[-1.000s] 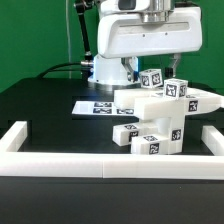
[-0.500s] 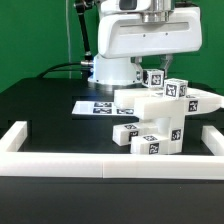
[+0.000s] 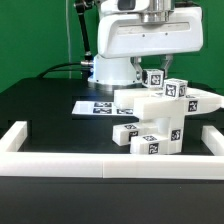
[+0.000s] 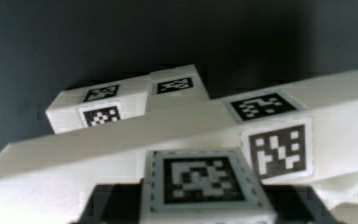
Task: Assemble chair
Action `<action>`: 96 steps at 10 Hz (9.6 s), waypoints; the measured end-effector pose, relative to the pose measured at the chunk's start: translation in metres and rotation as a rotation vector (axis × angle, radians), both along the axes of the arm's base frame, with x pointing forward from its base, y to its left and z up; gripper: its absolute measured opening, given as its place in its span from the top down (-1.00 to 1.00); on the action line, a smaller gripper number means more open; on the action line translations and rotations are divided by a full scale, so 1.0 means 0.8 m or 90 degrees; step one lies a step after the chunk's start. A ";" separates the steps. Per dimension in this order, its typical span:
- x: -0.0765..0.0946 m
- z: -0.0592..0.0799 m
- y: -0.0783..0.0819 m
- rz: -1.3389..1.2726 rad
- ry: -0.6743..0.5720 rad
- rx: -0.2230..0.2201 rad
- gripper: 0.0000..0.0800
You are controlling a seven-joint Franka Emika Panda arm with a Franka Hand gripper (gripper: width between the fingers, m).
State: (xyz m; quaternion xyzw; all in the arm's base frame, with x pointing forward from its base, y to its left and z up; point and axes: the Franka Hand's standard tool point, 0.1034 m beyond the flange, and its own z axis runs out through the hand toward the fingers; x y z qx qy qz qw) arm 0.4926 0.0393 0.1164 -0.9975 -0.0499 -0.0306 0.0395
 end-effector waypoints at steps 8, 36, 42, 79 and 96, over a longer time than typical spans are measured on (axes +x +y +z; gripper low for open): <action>0.001 0.000 0.002 -0.403 0.029 0.032 0.28; 0.000 -0.001 0.001 0.232 -0.041 -0.021 0.29; -0.001 -0.001 0.002 -0.018 -0.022 0.001 0.28; 0.000 -0.006 0.000 0.279 -0.038 -0.032 0.31; -0.001 -0.007 0.014 -0.468 0.022 0.039 -0.23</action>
Offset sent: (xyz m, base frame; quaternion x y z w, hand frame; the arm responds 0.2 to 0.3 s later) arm -0.0024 -0.0040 -0.0063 -0.0035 0.0097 0.2318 0.9727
